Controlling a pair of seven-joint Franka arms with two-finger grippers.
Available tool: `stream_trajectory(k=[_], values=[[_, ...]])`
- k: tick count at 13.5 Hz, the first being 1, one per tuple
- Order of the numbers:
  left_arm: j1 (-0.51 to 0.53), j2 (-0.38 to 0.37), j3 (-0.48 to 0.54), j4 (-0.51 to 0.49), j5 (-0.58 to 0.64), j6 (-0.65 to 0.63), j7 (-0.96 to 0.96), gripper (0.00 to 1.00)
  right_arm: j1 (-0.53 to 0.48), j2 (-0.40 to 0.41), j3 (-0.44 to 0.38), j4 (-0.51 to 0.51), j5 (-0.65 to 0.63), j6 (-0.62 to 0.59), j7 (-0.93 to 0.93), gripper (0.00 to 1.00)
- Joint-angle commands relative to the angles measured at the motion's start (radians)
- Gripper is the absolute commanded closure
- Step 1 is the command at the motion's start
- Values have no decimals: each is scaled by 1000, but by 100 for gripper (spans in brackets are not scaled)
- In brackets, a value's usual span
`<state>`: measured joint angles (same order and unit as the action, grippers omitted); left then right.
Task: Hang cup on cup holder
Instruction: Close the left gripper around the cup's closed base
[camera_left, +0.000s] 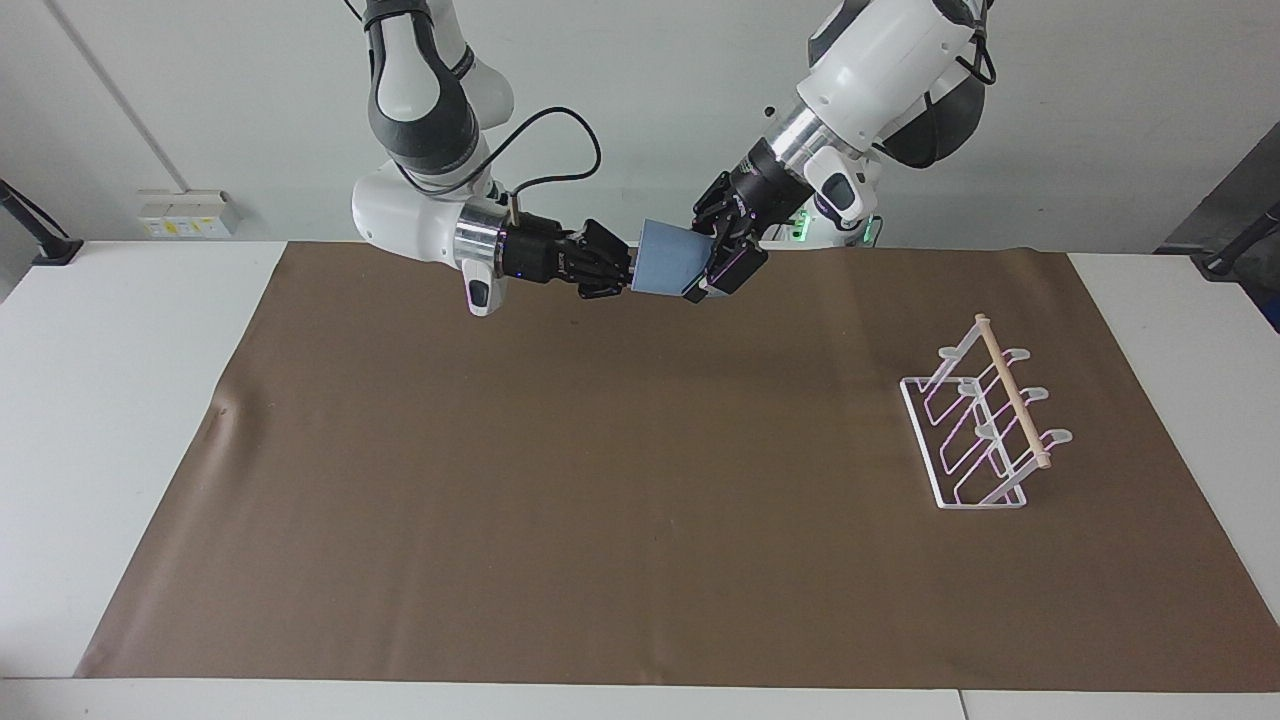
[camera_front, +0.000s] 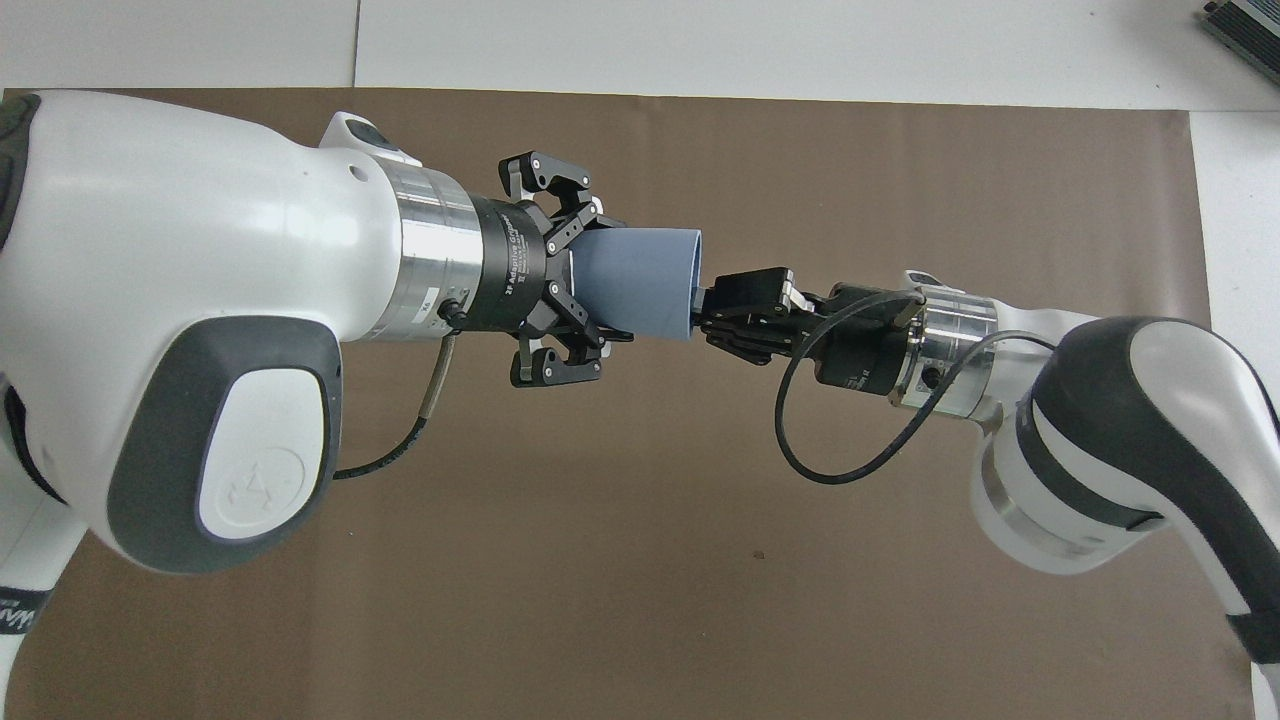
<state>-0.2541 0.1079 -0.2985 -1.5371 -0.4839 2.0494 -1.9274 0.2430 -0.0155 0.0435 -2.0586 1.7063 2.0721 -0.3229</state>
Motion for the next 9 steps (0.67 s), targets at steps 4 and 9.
stream_trajectory(k=[4, 9], values=[[-28, -22, 9, -17, 148, -12, -7, 100, 4, -21, 1, -20, 26, 8, -30, 90], [-27, -24, 10, -21, 172, -12, -4, 100, 4, -23, 1, -20, 26, 8, -28, 61]])
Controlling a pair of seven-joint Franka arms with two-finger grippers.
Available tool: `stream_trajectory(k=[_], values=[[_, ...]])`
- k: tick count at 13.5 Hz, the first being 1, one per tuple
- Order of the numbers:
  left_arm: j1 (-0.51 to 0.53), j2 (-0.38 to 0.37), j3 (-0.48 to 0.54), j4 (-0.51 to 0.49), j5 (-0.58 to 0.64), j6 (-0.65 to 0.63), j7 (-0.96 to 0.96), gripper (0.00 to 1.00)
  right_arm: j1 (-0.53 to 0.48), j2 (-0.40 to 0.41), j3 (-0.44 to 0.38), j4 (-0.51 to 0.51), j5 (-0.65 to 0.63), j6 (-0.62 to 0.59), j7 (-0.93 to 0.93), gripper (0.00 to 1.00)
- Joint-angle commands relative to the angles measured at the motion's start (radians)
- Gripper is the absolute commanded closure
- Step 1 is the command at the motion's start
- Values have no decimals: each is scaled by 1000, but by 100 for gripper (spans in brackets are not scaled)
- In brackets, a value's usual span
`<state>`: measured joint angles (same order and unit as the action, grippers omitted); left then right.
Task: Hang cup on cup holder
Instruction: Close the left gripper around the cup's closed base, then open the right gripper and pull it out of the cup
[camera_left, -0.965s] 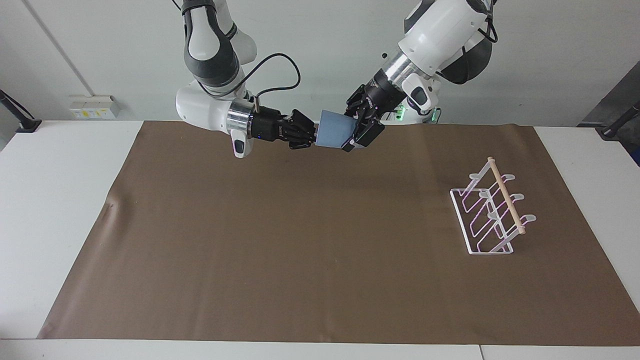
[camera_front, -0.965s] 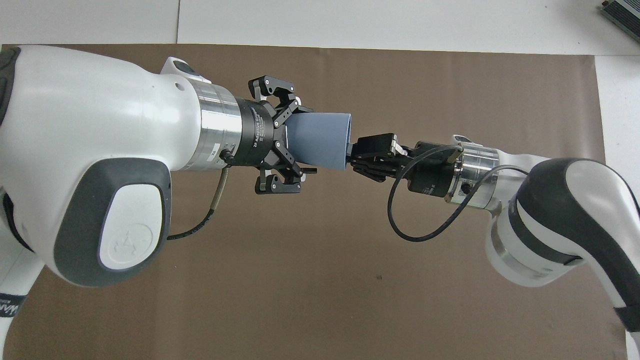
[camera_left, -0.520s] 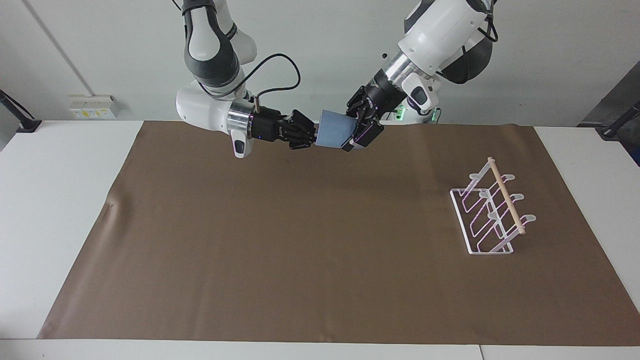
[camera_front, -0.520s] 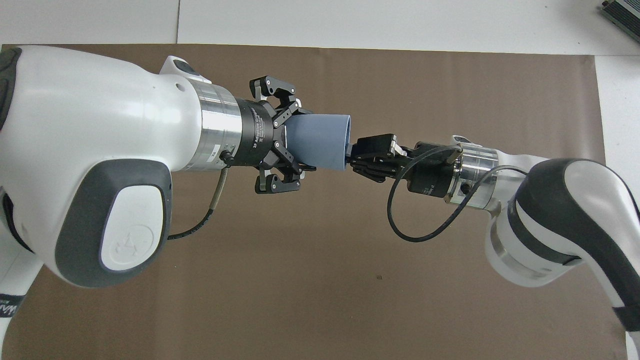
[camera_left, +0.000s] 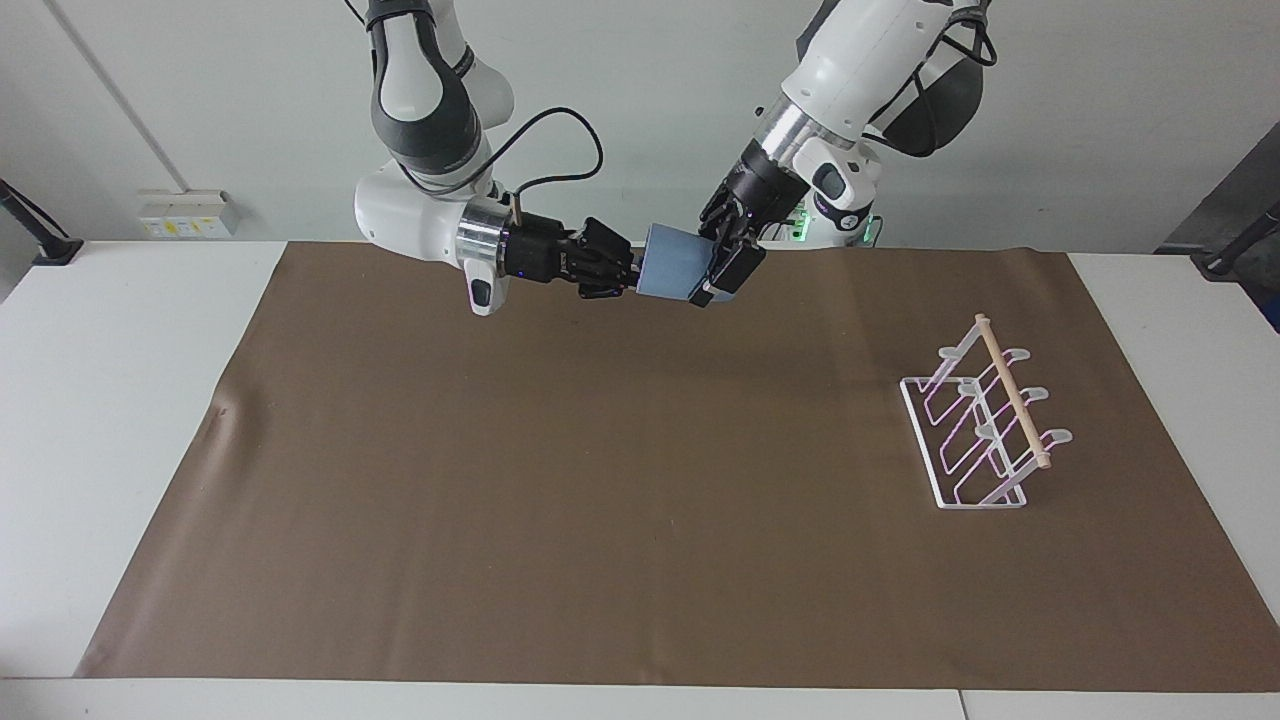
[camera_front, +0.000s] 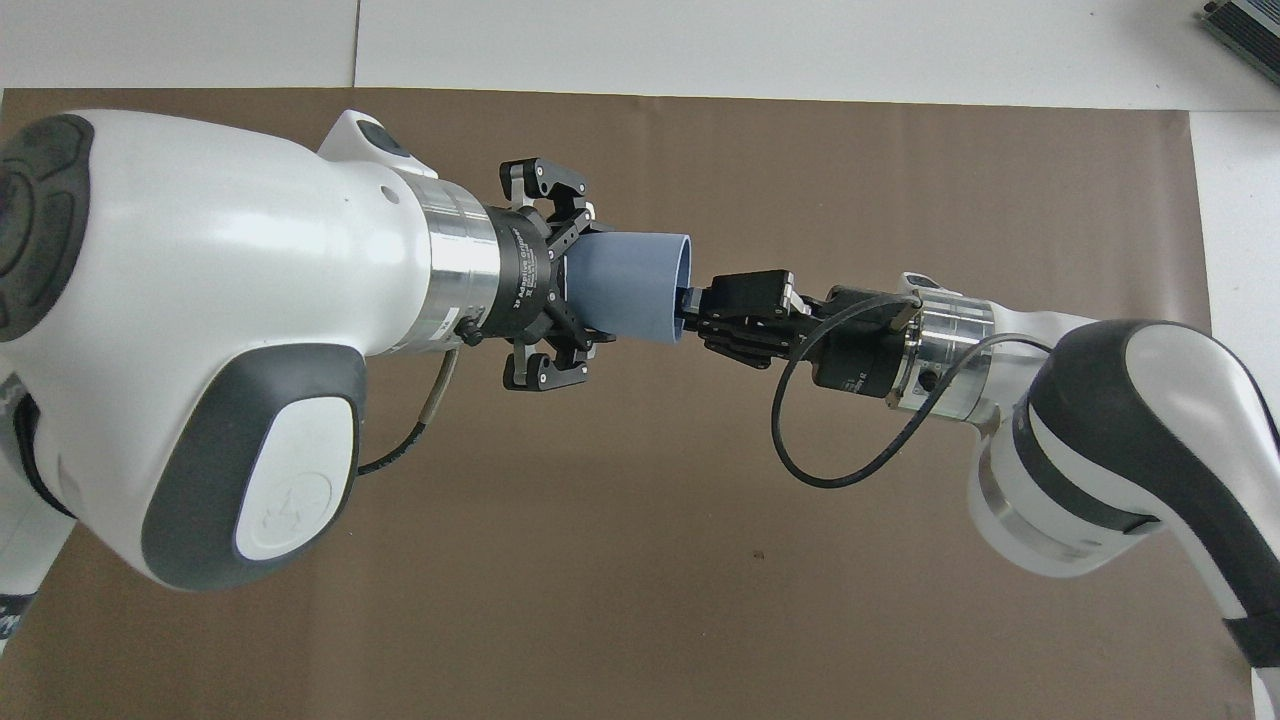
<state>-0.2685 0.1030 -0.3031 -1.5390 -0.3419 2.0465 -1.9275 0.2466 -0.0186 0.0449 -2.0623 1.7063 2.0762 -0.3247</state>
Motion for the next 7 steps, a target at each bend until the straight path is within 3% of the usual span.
stream_trajectory(k=[1, 3, 5, 7], values=[[-14, -19, 15, -20, 47, -9, -4, 100, 0, -20, 0, -16, 26, 5, -27, 45], [-14, -20, 15, -20, 50, -9, -4, 100, -1, -20, 0, -18, 26, 7, -25, 33], [-12, -20, 16, -21, 64, -9, -4, 100, -7, -18, -2, -18, 6, 10, -25, 4], [-11, -23, 15, -21, 128, -40, -4, 100, -24, -14, -3, -18, -74, 10, -25, 0]])
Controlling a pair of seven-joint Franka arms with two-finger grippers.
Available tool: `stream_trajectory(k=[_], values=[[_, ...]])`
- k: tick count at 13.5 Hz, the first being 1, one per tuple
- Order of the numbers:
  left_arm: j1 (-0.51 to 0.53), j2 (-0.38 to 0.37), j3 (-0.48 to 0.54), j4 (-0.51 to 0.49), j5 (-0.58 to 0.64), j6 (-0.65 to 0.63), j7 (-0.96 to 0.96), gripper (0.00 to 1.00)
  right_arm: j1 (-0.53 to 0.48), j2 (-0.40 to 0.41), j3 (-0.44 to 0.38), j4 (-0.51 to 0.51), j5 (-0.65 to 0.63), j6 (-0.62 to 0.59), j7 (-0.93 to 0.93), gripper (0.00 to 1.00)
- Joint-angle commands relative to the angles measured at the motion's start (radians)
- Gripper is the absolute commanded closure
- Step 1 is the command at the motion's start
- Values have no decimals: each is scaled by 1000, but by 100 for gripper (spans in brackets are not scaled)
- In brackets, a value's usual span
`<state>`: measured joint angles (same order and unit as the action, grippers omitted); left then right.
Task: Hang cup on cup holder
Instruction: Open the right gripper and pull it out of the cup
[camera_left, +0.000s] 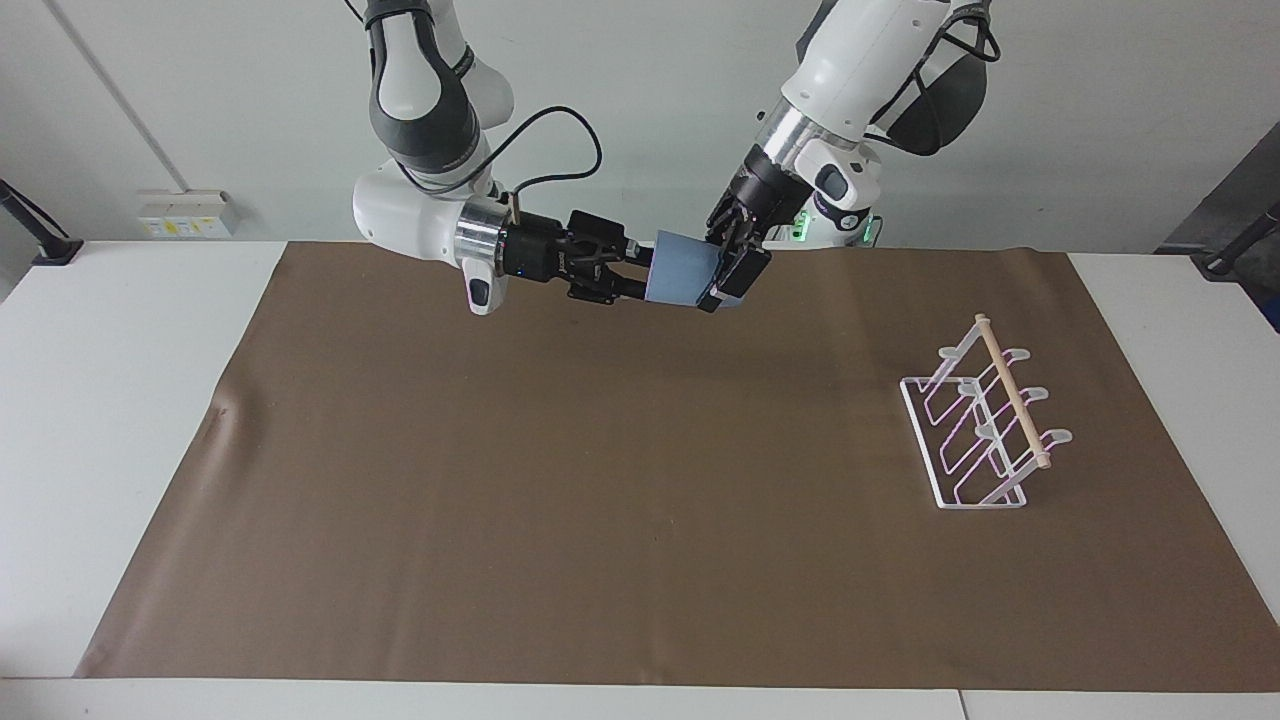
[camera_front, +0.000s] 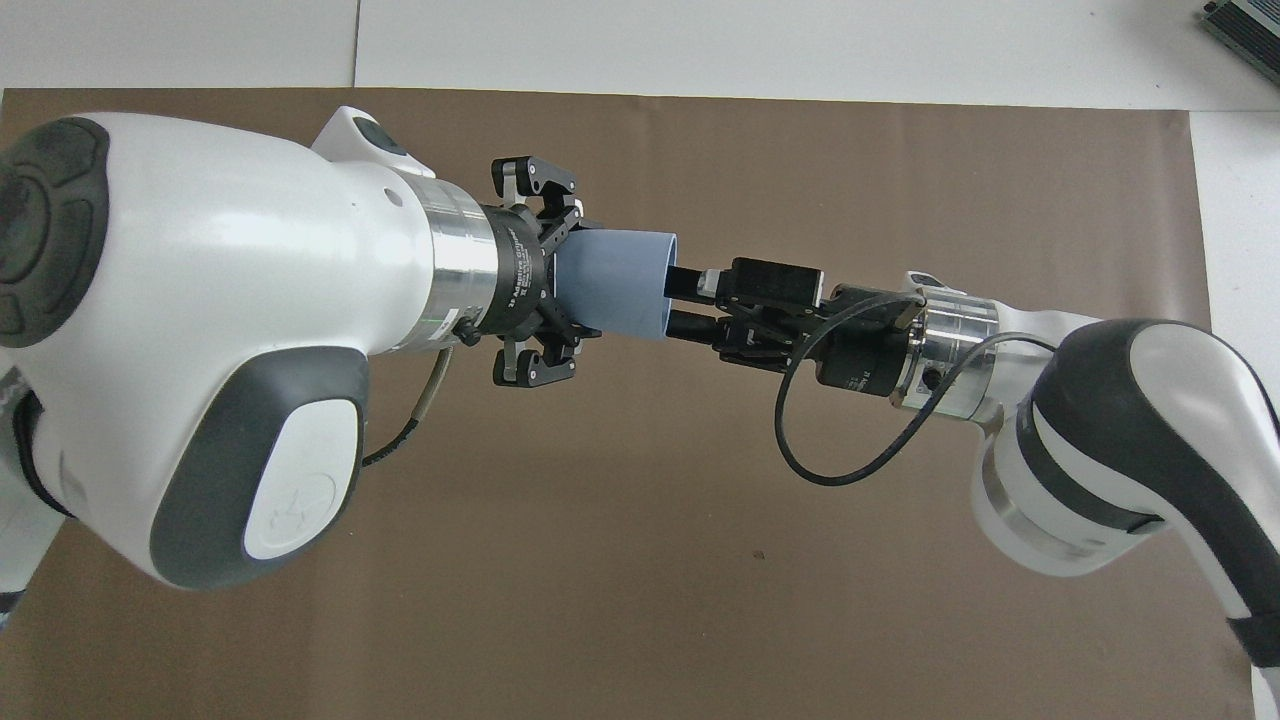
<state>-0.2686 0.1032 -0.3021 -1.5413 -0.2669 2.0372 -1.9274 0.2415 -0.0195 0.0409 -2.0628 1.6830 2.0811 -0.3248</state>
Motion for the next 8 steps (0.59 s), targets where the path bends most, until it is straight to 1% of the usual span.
stream_trajectory(k=[1, 2, 4, 5, 8], values=[[-11, -26, 14, -22, 90, -40, -2, 100, -43, -14, 1, -13, -115, 5, -22, 0], [-8, -30, 14, -31, 125, -48, 4, 100, -54, -13, 1, -5, -191, 4, -16, 0], [2, -54, 18, -69, 228, -78, 13, 100, -64, -10, -6, 15, -367, 5, 70, 0], [8, -72, 23, -106, 271, -78, 43, 100, -70, -8, -9, 32, -493, 5, 120, 0], [87, -105, 23, -178, 353, -71, 241, 100, -103, -10, -7, 78, -971, 1, 268, 0]])
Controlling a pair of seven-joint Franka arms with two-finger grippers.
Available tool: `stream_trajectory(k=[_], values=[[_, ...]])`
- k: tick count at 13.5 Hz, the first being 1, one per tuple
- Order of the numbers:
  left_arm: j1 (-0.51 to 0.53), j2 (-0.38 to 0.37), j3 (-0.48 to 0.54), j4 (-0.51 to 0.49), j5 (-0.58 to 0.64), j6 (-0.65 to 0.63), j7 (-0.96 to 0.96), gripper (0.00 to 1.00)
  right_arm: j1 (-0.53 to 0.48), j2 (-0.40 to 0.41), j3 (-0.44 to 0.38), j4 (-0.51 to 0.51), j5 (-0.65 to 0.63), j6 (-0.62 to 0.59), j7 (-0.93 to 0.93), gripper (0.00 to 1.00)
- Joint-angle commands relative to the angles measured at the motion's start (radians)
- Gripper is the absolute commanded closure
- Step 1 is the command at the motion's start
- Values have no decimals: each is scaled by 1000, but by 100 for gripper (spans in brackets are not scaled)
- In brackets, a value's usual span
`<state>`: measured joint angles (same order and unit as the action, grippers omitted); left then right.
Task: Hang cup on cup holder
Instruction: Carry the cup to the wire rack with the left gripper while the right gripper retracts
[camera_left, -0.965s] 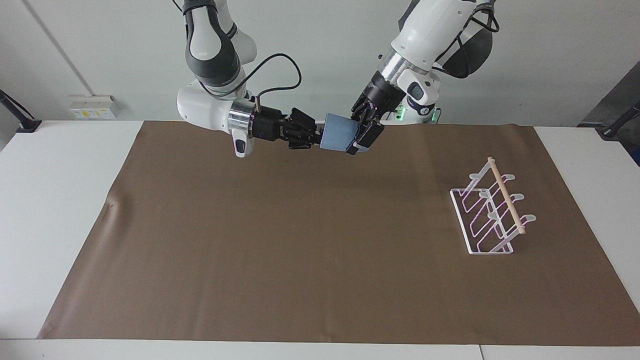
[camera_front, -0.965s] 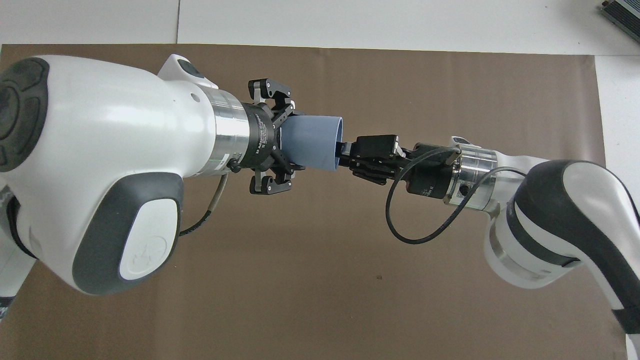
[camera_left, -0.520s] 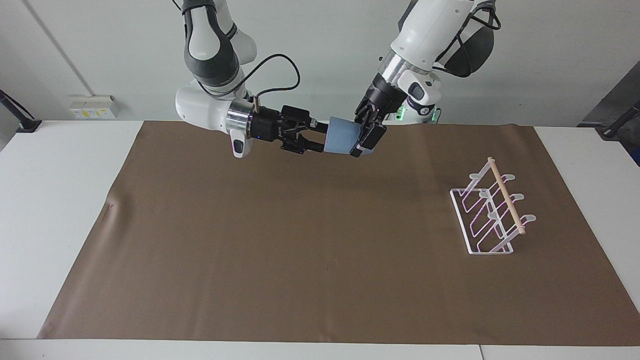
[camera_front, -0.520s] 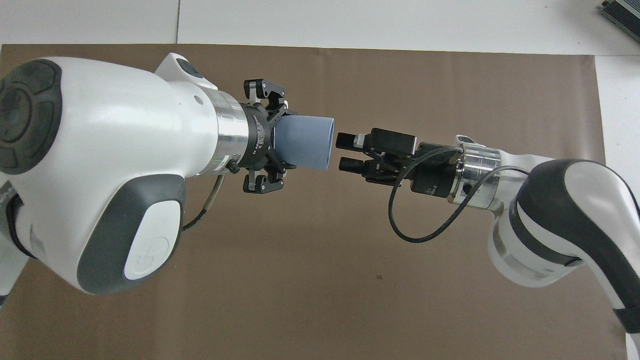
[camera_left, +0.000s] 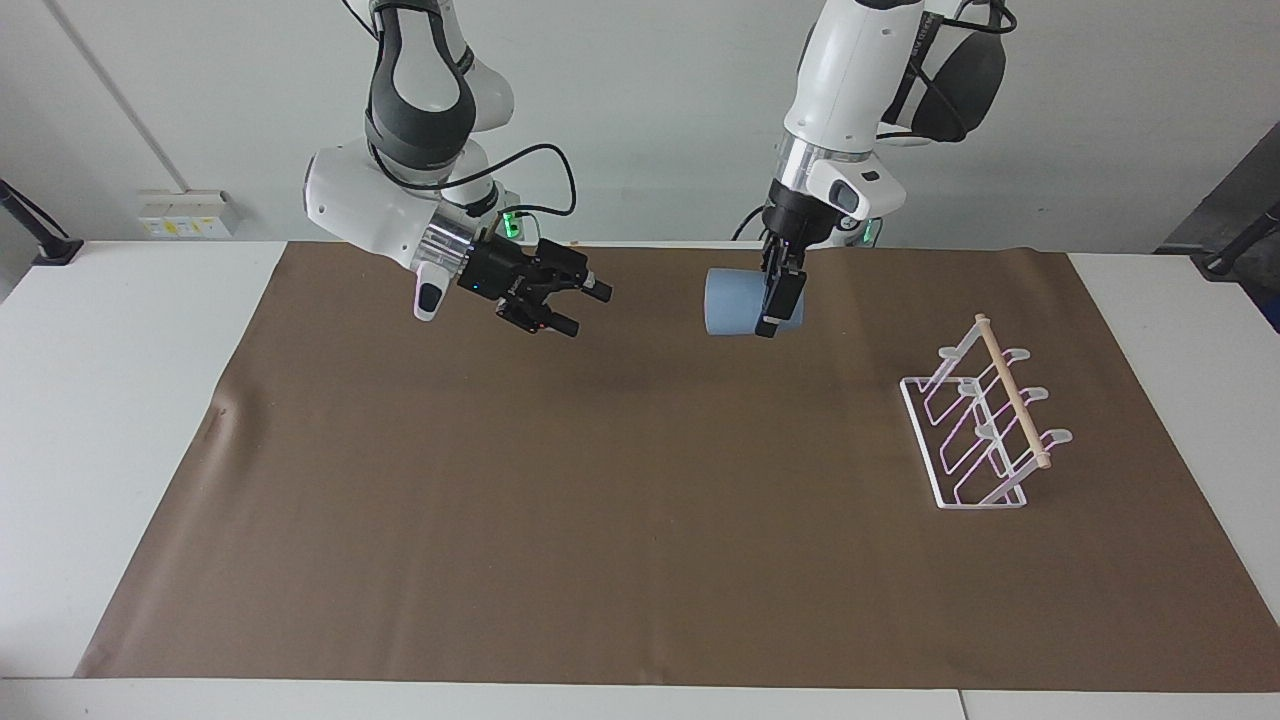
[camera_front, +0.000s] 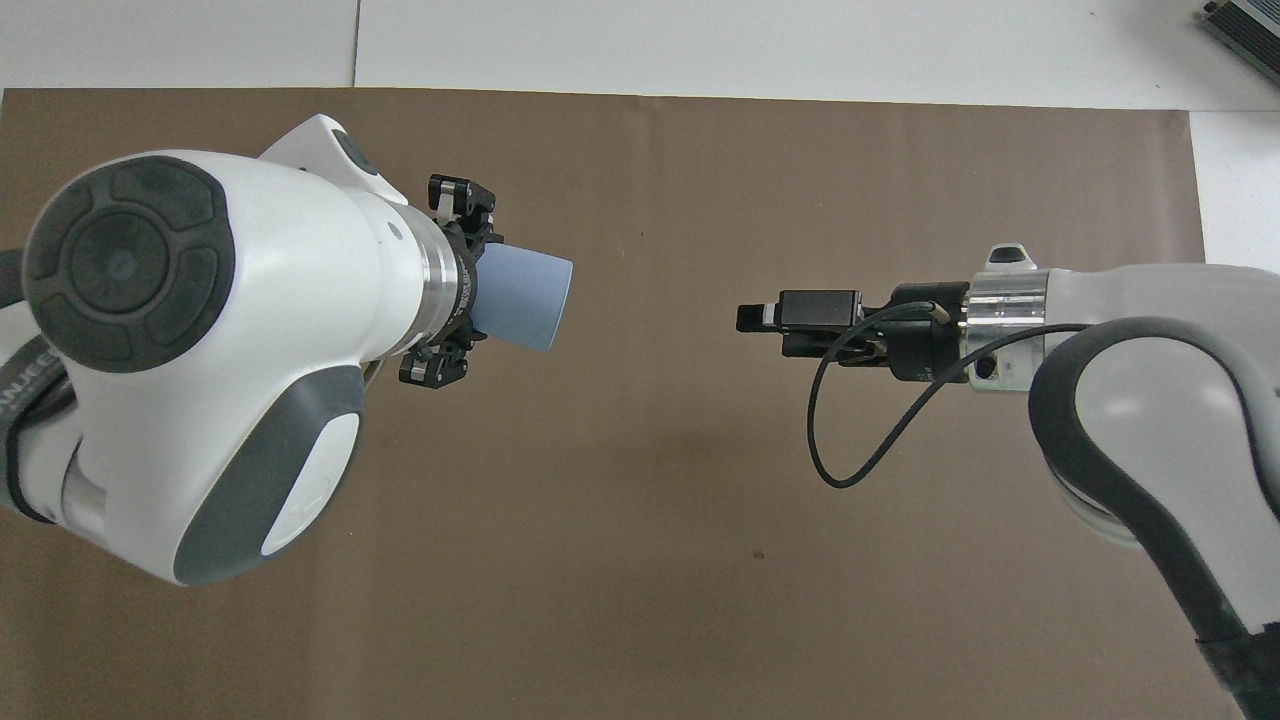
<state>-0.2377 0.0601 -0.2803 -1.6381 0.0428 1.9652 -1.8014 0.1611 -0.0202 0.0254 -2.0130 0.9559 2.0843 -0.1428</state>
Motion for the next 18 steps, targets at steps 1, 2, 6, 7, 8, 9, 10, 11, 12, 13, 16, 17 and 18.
stream_trajectory(k=[1, 2, 6, 7, 8, 9, 10, 11, 12, 13, 16, 17, 18], values=[[82, -63, 1, -86, 73, 4, 166, 100, -28, -9, 8, 36, -375, -6, 106, 0], [104, -63, 1, -88, 103, 8, 194, 100, -28, -12, 7, 36, -470, -7, 112, 0], [184, -104, 1, -195, 342, 107, 200, 100, -49, -15, 4, 62, -813, -7, 140, 0], [207, -123, 1, -238, 411, 148, 197, 100, -67, -15, 5, 83, -869, -16, 166, 0], [230, -135, 1, -267, 478, 182, 192, 100, -80, -20, 4, 108, -906, -39, 186, 0], [250, -138, 1, -282, 553, 205, 191, 100, -93, -21, 1, 141, -923, -84, 190, 0], [267, -137, 1, -282, 618, 215, 188, 100, -115, -23, 1, 184, -925, -134, 192, 0], [282, -135, 1, -282, 656, 216, 186, 100, -135, -23, 1, 232, -925, -189, 193, 0], [287, -132, 1, -284, 676, 213, 185, 100, -153, -23, 1, 276, -925, -235, 203, 0], [287, -119, 1, -286, 721, 207, 177, 100, -169, -23, 1, 311, -925, -277, 215, 0], [268, -63, 0, -302, 951, 167, 16, 100, -203, -30, -1, 388, -928, -361, 221, 0], [267, -57, 0, -319, 982, 158, -22, 100, -203, -30, -1, 411, -933, -381, 221, 0], [267, -49, 0, -328, 1024, 158, -67, 100, -204, -29, -1, 434, -960, -413, 221, 0]])
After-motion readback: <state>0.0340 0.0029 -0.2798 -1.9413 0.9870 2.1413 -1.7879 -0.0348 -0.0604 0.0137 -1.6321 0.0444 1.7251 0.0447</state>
